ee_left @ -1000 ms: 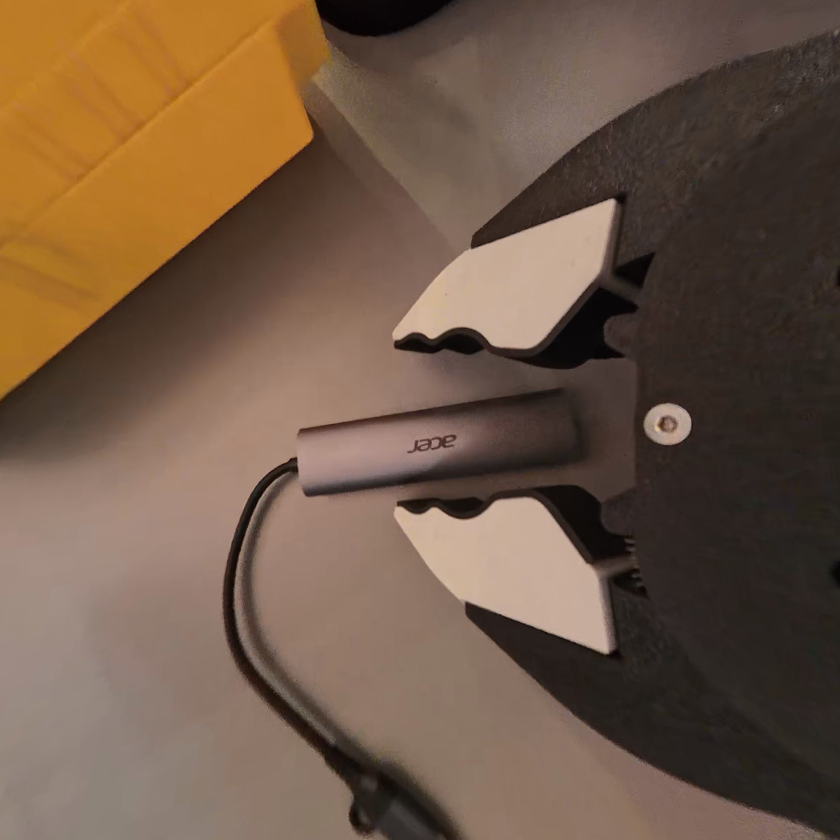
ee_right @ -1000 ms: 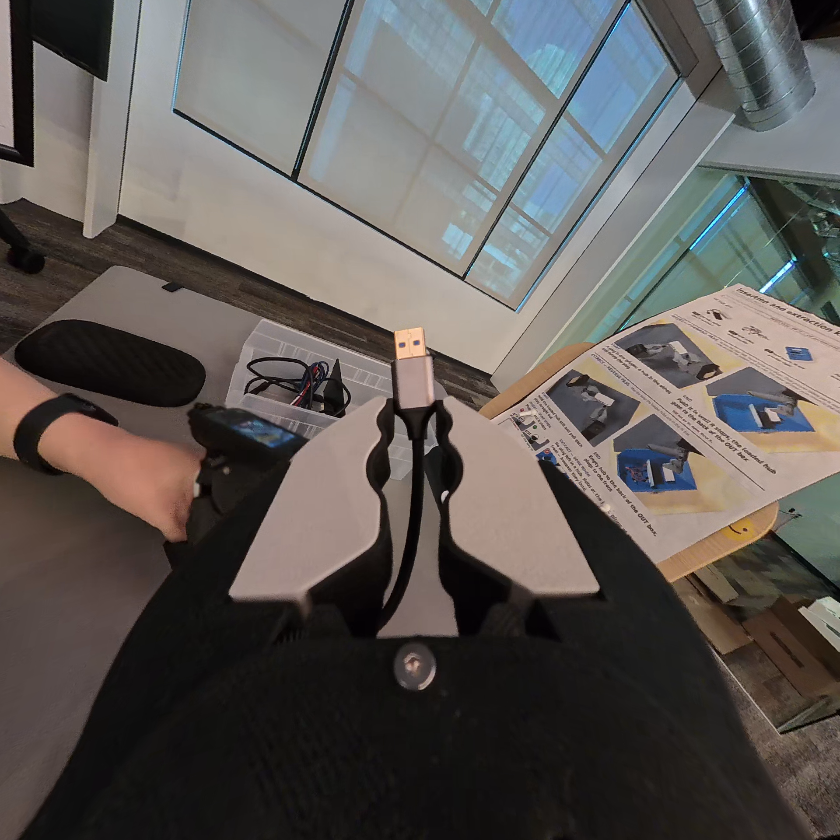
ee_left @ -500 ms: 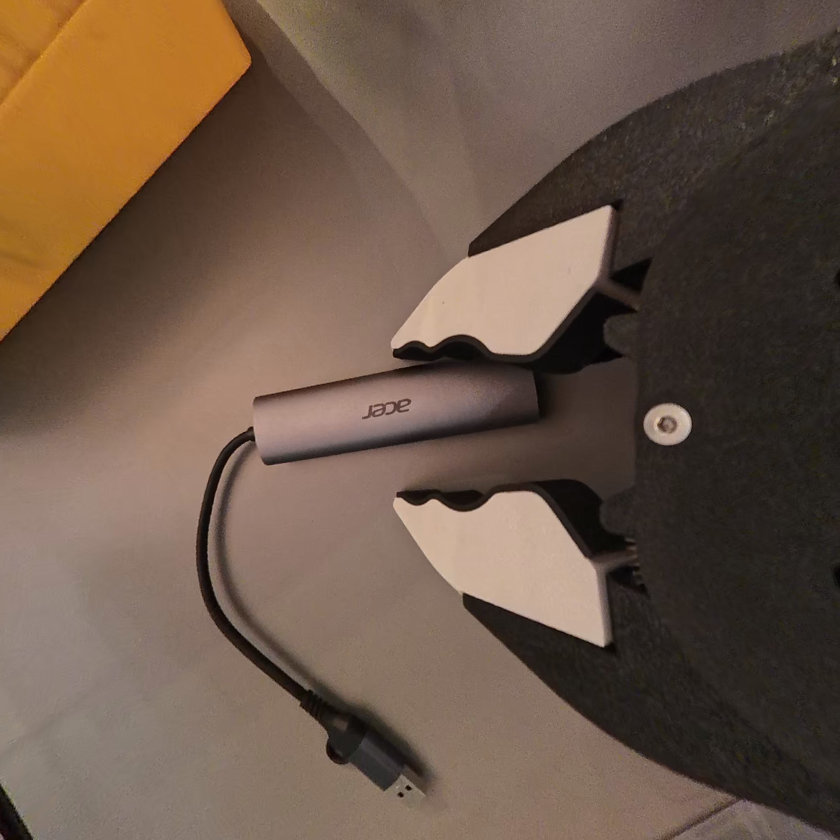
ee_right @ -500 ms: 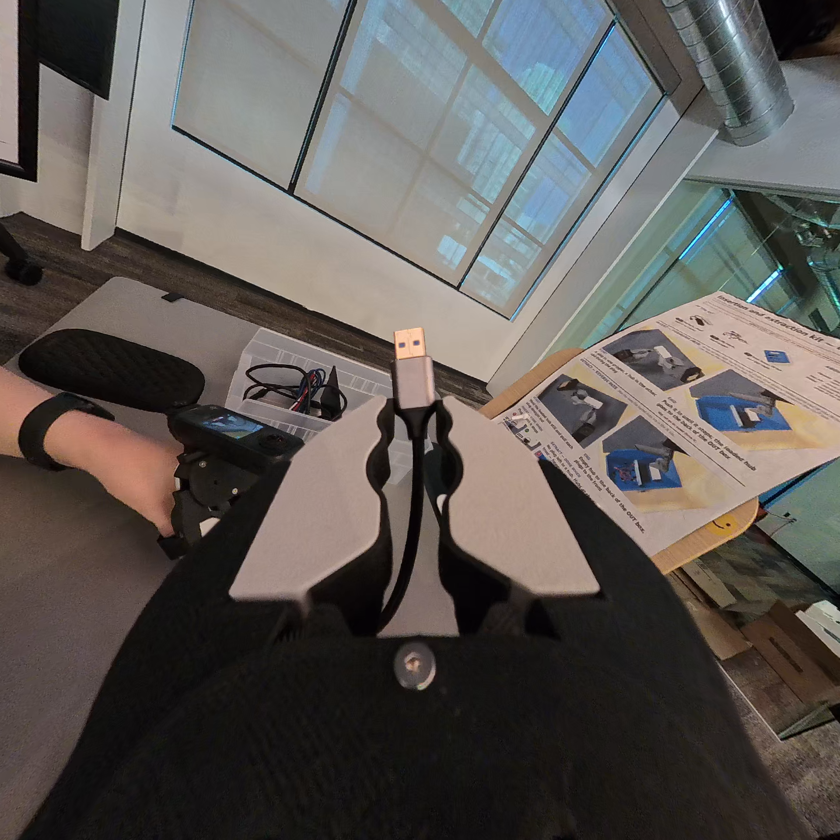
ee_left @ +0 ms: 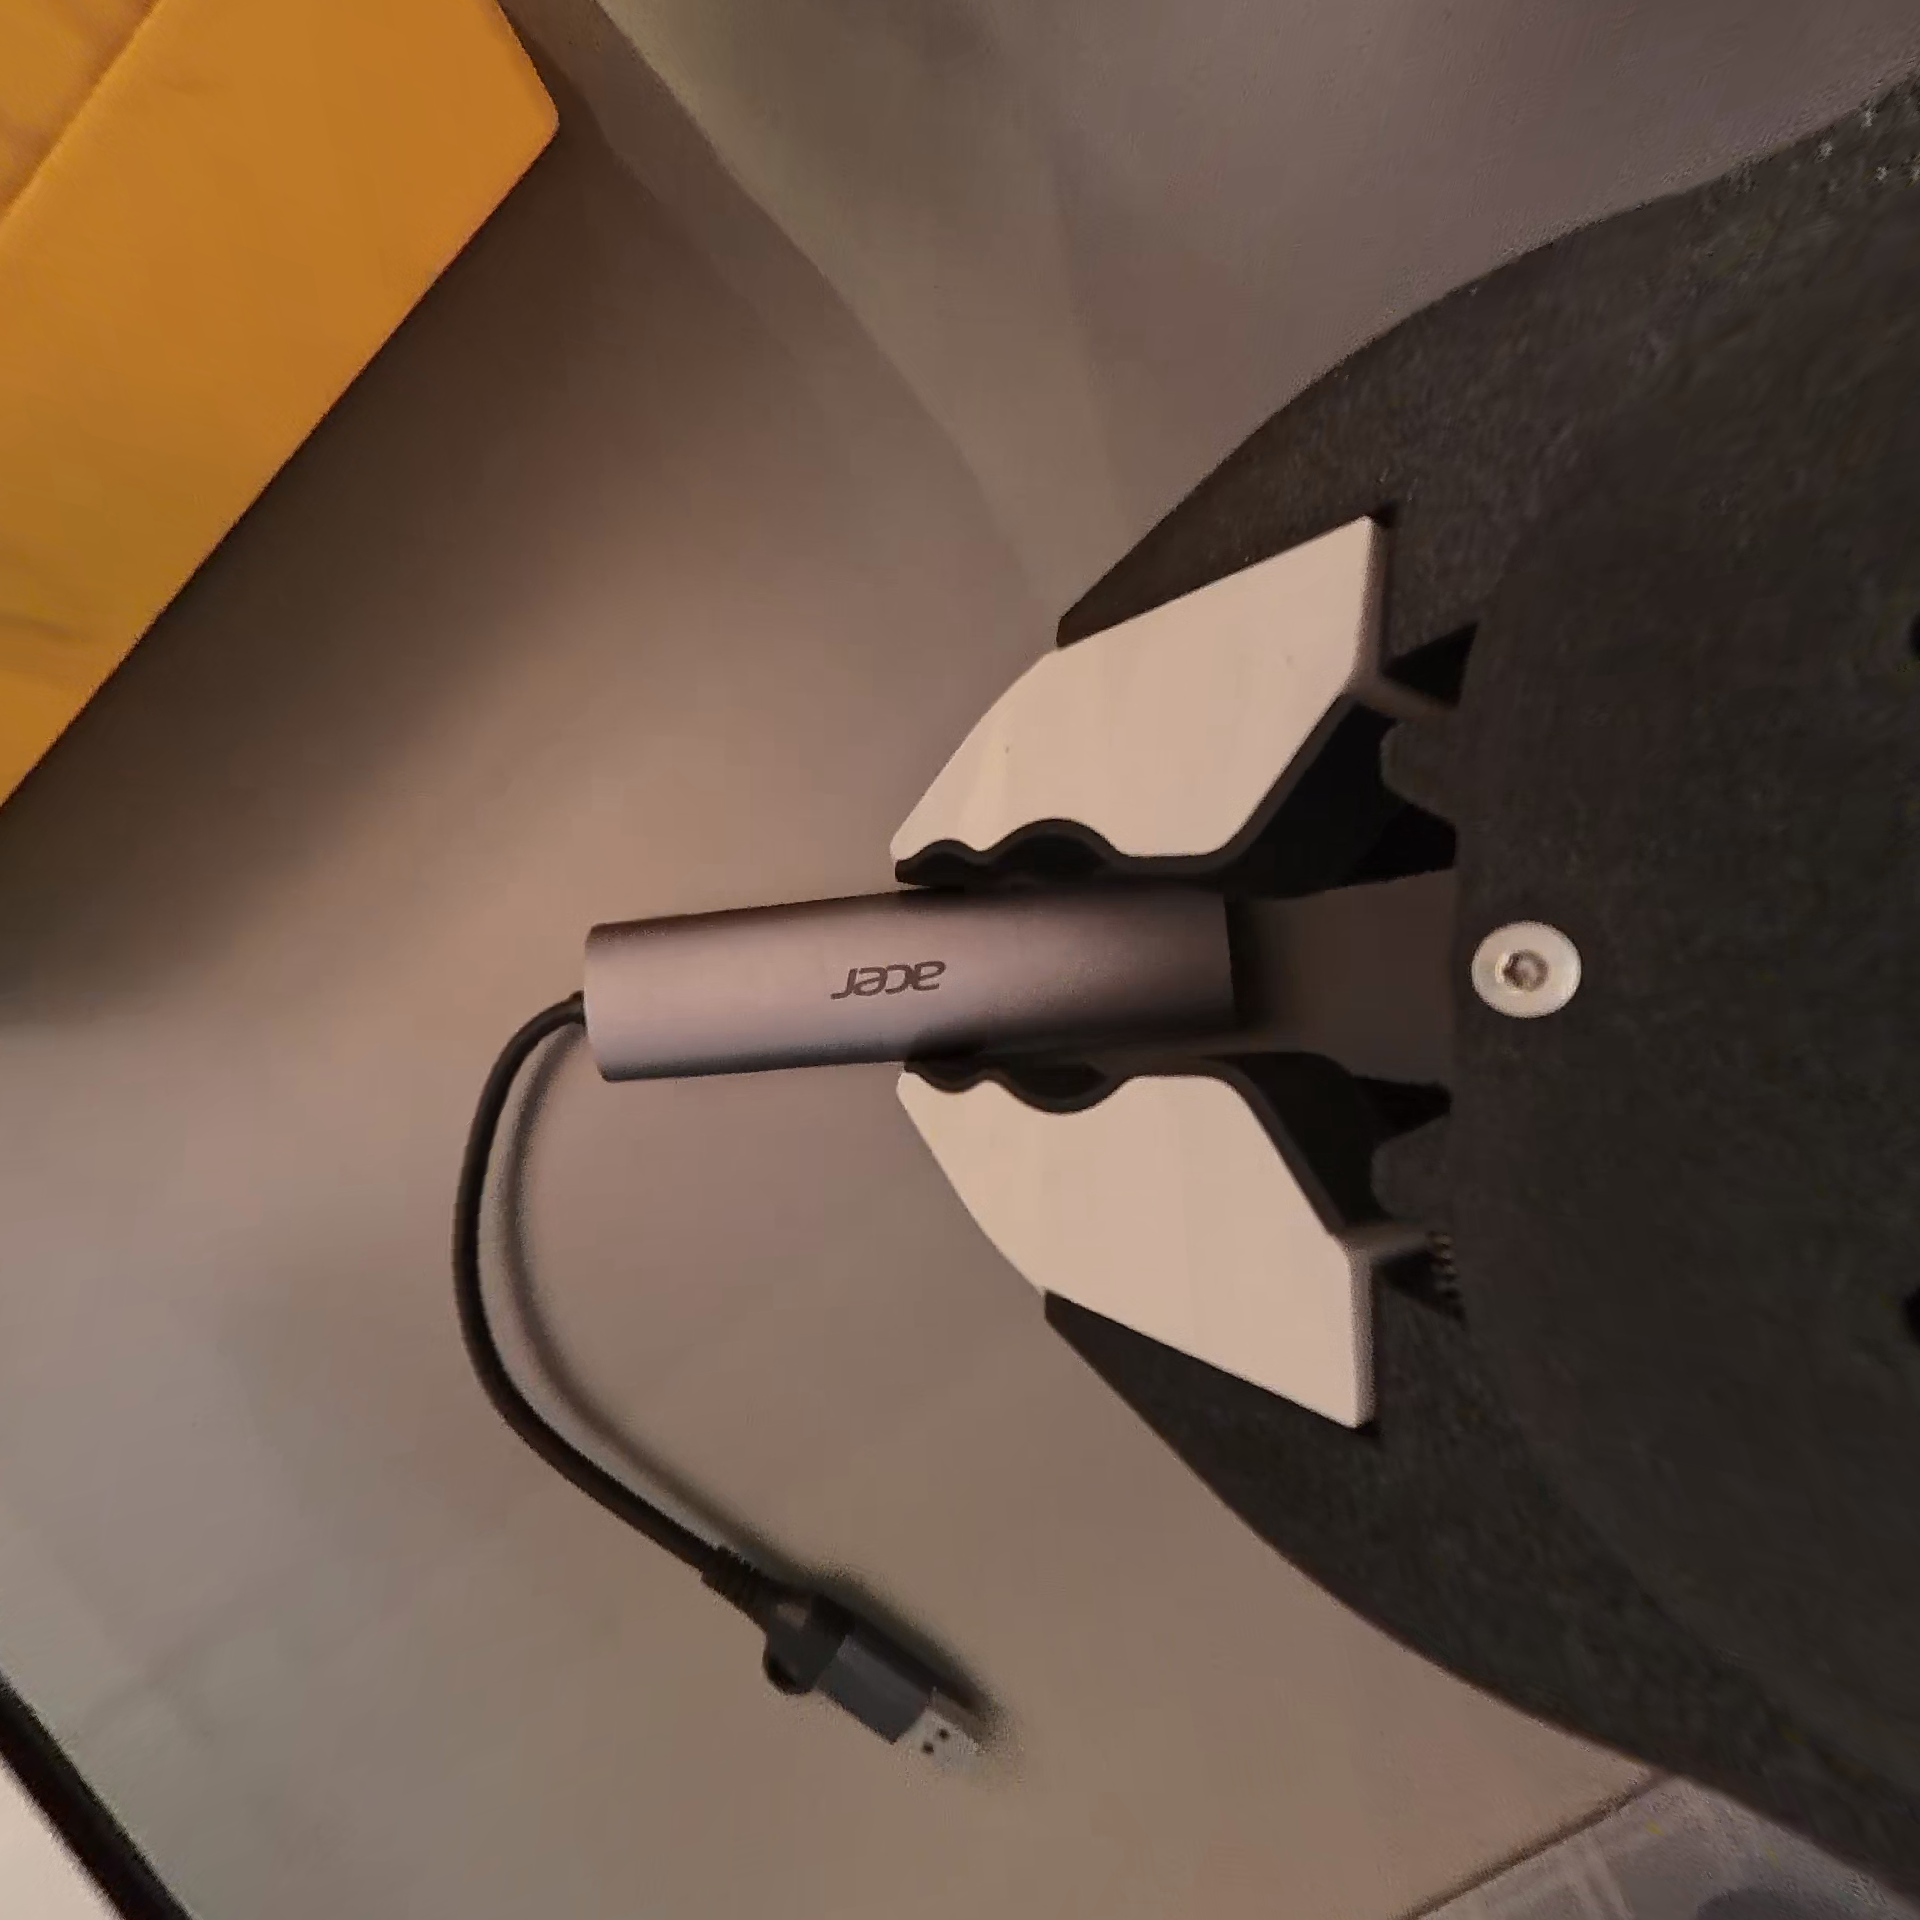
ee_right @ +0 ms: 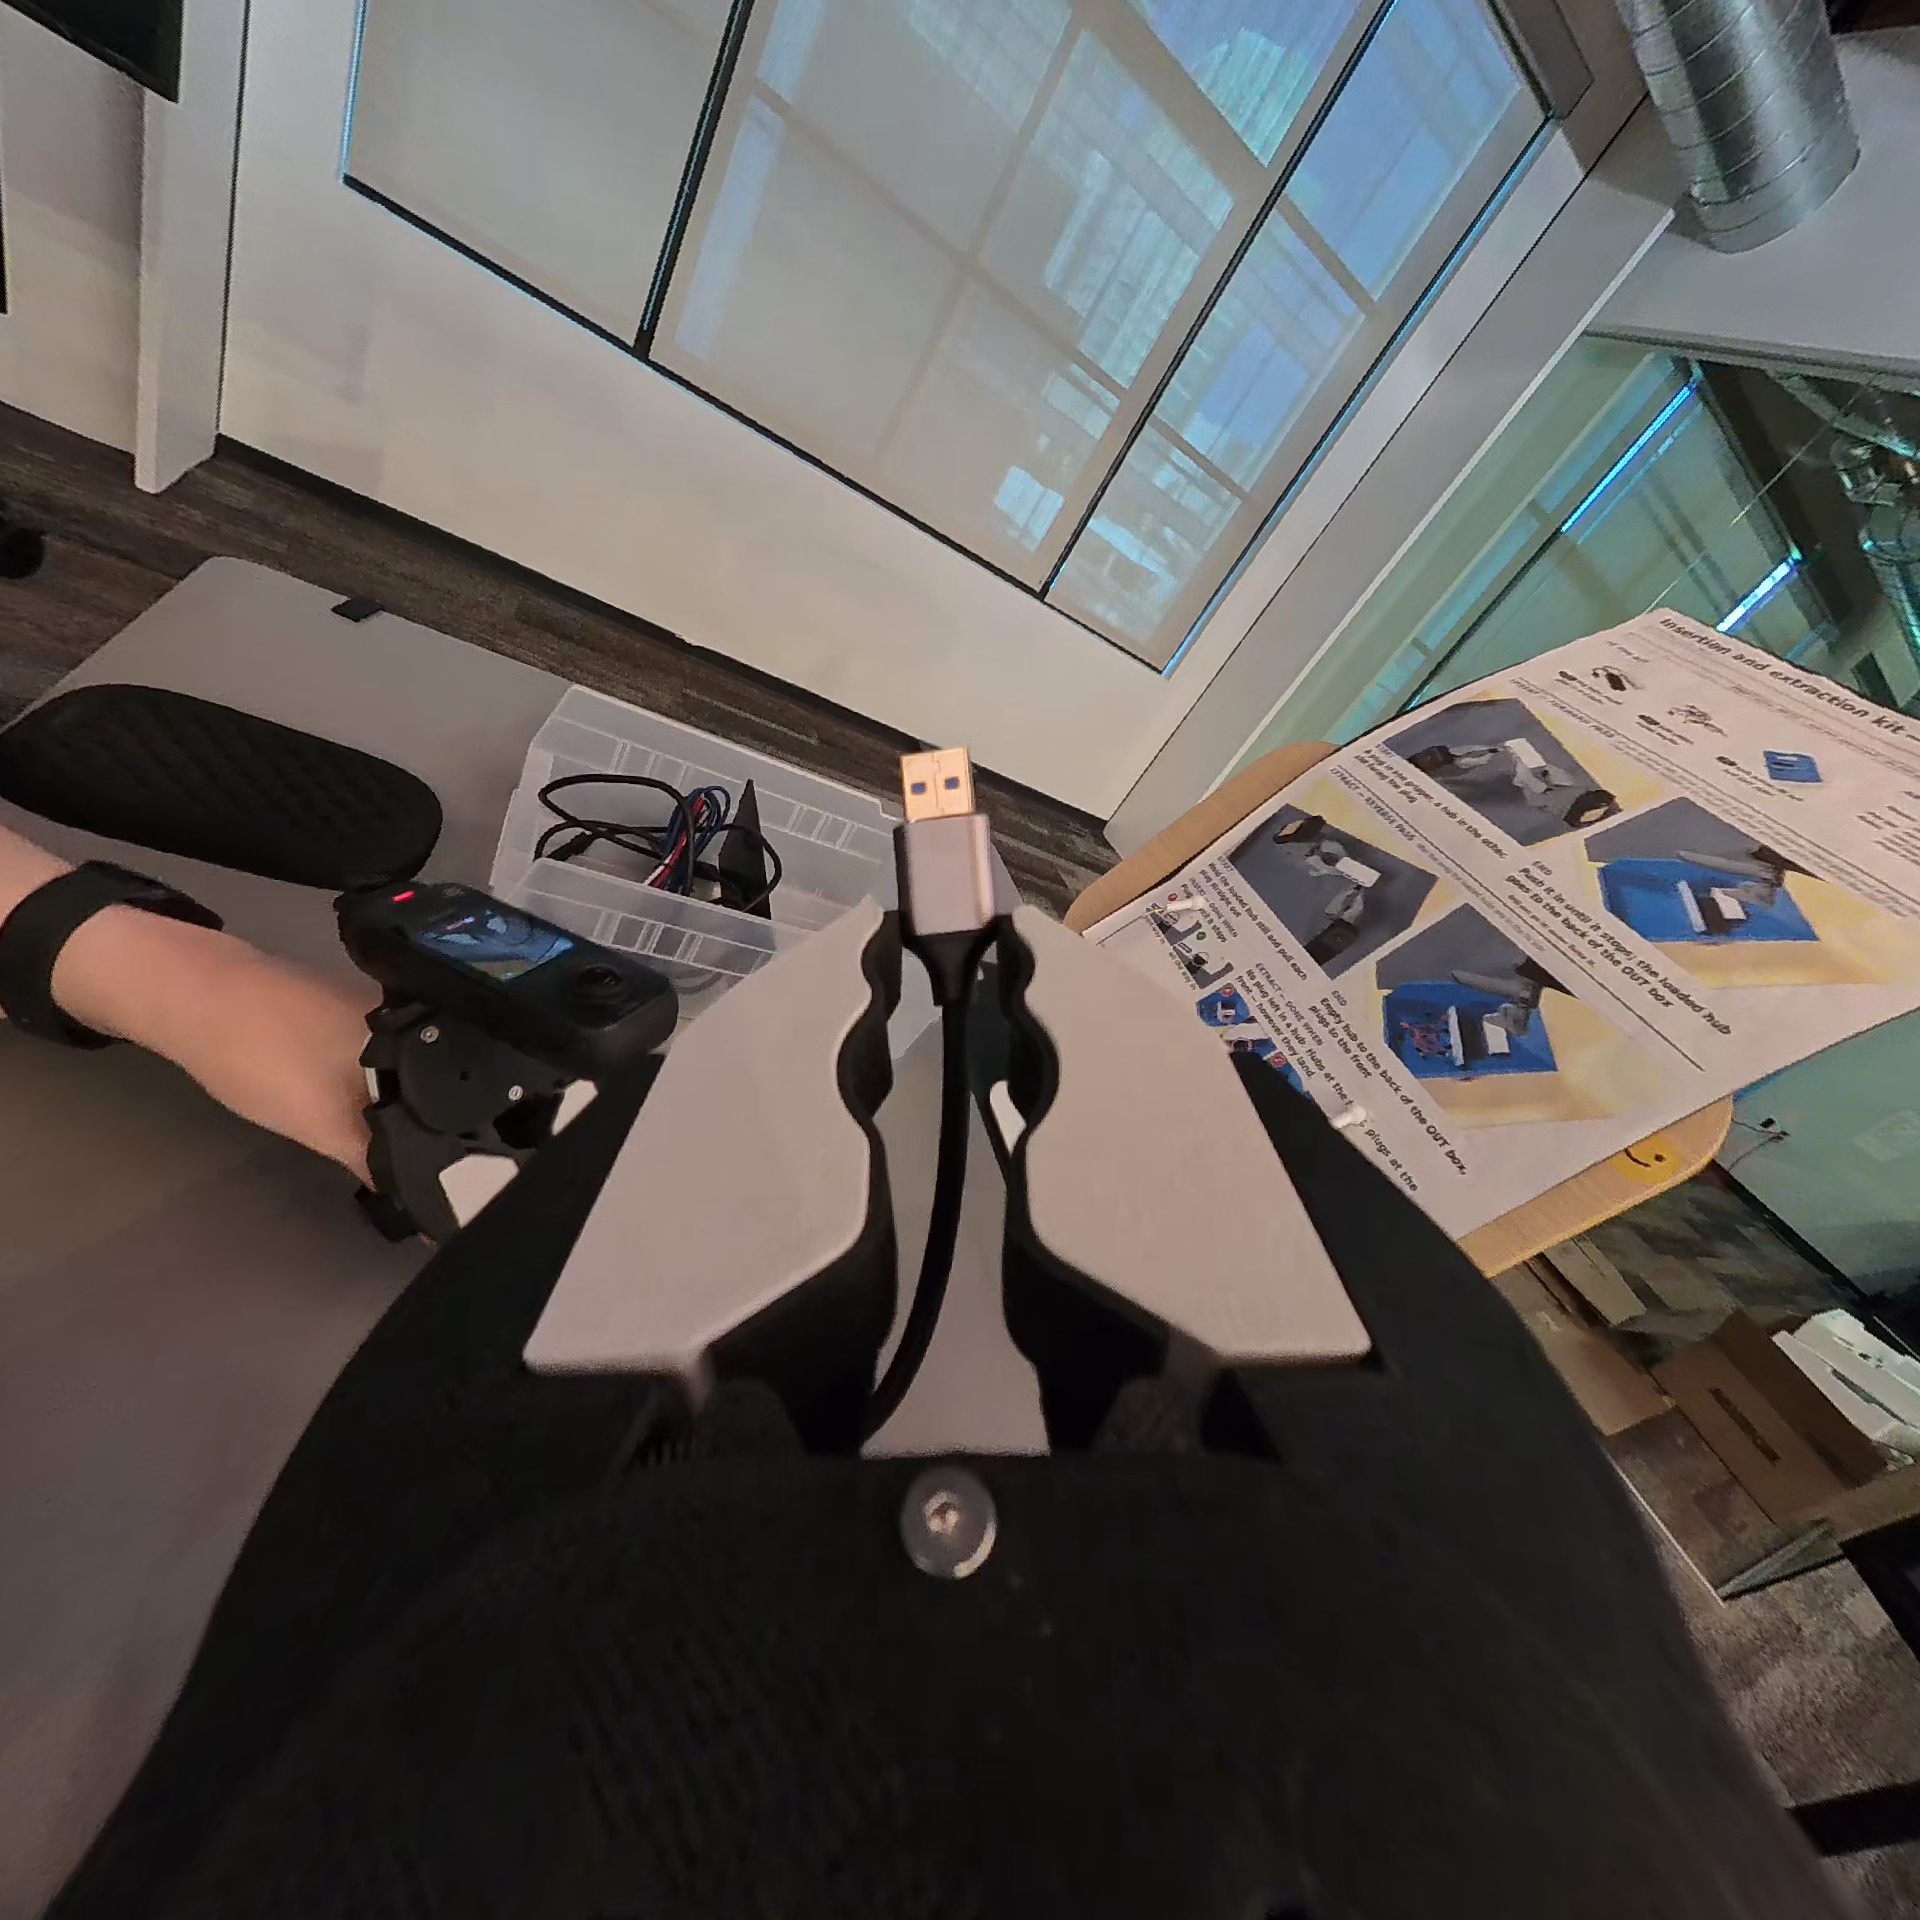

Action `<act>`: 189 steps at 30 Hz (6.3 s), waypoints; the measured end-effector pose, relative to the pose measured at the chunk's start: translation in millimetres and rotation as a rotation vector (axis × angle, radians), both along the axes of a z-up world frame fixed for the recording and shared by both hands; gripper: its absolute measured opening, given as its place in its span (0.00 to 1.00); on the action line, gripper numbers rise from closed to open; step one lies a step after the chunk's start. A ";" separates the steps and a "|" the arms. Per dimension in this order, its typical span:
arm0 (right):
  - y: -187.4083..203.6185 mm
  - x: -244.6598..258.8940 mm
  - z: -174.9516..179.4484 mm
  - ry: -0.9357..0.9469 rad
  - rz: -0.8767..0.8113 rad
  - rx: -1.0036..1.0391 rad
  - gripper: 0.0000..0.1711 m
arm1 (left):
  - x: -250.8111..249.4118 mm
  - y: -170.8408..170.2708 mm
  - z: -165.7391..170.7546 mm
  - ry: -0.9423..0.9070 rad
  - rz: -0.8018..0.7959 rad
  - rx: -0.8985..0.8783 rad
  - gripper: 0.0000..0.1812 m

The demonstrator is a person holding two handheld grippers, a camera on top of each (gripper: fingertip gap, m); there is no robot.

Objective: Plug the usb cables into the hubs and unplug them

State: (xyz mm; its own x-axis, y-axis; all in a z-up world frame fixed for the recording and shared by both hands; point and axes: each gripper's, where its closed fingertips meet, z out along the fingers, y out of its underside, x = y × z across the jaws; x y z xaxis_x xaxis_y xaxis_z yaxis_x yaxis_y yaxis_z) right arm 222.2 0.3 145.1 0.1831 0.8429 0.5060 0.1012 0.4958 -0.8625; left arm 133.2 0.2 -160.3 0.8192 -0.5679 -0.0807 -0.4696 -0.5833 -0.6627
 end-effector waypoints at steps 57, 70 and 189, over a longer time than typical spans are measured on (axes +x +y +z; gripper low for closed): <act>56.1 -123.4 -110.5 -0.365 -0.357 -0.419 0.10 | -81.1 48.3 204.7 -0.187 0.022 0.486 0.17; 51.9 -118.9 -111.5 -0.375 -0.356 -0.516 0.10 | -85.0 47.9 208.8 -0.138 0.031 0.530 0.17; 55.1 -109.6 -156.6 -0.588 -0.468 -0.687 0.10 | -59.7 55.8 161.1 0.146 -0.069 0.478 0.17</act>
State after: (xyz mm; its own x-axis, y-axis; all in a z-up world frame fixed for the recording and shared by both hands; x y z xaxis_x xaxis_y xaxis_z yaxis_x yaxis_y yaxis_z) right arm 112.6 55.4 -11.5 0.4470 0.8928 0.0555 0.6579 -0.2861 -0.6967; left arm 73.5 55.9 0.8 0.7417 -0.4921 -0.4558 -0.6041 -0.1950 -0.7726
